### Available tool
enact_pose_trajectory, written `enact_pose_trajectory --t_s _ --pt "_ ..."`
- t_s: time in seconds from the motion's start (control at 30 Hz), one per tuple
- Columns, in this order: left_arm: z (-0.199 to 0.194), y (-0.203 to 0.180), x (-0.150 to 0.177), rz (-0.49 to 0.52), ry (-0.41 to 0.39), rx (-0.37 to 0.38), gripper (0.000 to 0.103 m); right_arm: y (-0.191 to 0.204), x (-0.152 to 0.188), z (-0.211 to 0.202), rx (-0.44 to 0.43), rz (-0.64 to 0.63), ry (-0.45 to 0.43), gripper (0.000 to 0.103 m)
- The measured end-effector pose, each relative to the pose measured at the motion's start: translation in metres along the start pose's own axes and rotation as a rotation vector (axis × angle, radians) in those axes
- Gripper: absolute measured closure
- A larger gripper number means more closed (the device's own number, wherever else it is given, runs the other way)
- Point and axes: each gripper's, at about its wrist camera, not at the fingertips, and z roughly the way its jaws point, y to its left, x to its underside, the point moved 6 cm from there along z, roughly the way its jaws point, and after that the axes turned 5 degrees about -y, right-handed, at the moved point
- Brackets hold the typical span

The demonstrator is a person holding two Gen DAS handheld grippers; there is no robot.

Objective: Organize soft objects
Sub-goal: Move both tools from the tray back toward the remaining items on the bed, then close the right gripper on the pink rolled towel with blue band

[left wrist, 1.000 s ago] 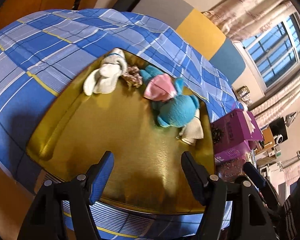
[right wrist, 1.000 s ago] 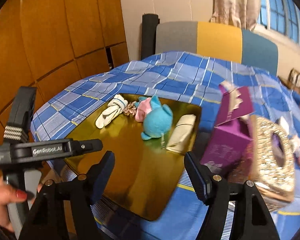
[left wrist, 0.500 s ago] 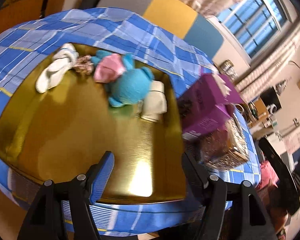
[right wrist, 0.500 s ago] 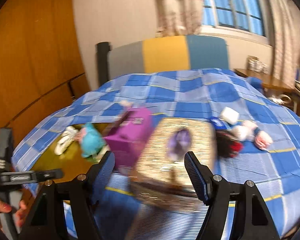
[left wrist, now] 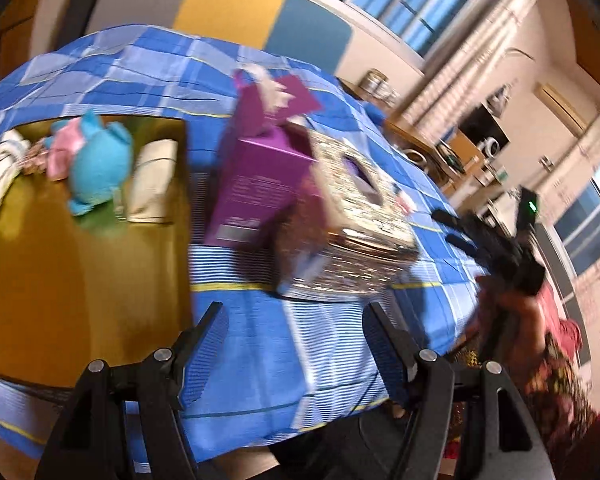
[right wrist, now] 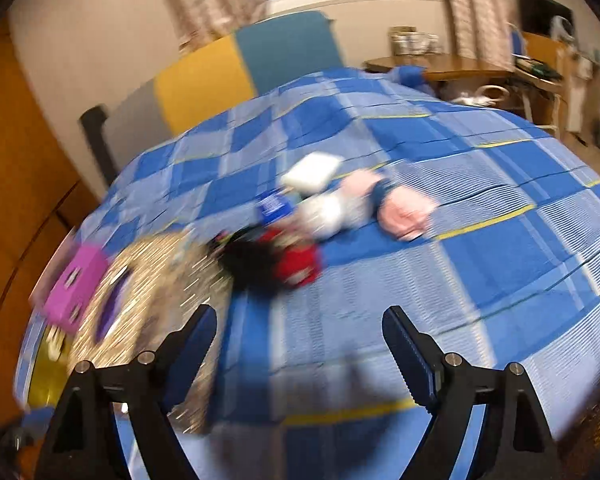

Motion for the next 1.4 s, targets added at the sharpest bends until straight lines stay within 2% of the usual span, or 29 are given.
enact_pose_trajectory --t_s 0.13,0.27,0.33,0.5,0.63,0.73,0.87,1.03,1.17,1.3,1.37,1.4 --pt "0.008 -0.02 0.001 0.029 0.023 0.022 0.033 -0.035 -0.032 0.024 0.075 -0.039 0.001 0.017" --pt "0.015 -0.036 -0.003 0.048 0.037 0.04 0.033 -0.06 -0.061 0.061 0.181 -0.187 0.015 0.017" --pt "0.018 -0.044 -0.005 0.062 0.043 0.043 0.033 -0.068 -0.07 0.078 0.206 -0.227 0.024 0.017" --pt "0.023 -0.059 -0.013 0.087 0.052 0.045 0.033 -0.076 -0.08 0.126 0.203 -0.291 0.086 0.02" --pt "0.028 -0.069 -0.017 0.099 0.056 0.049 0.033 -0.067 -0.075 0.153 0.135 -0.302 0.15 0.023" --pt "0.031 -0.077 -0.018 0.111 0.063 0.052 0.033 -0.063 -0.069 0.167 0.131 -0.317 0.191 0.034" --pt "0.038 -0.09 -0.021 0.126 0.076 0.073 0.033 -0.071 -0.068 0.163 0.146 -0.287 0.189 0.055" --pt "0.046 -0.112 -0.032 0.15 0.088 0.103 0.033 -0.092 -0.067 0.14 0.107 -0.159 0.225 0.066" --pt "0.053 -0.131 -0.044 0.156 0.094 0.117 0.033 -0.108 -0.059 0.12 0.126 -0.081 0.236 0.068" --pt "0.063 -0.149 -0.058 0.17 0.098 0.118 0.032 -0.114 -0.051 0.112 0.133 -0.085 0.217 0.067" --pt "0.069 -0.158 -0.065 0.185 0.104 0.103 0.033 -0.113 -0.052 0.116 0.129 -0.106 0.223 0.057" --pt "0.073 -0.162 -0.07 0.189 0.108 0.097 0.033 -0.111 -0.05 0.119 0.128 -0.123 0.229 0.057"
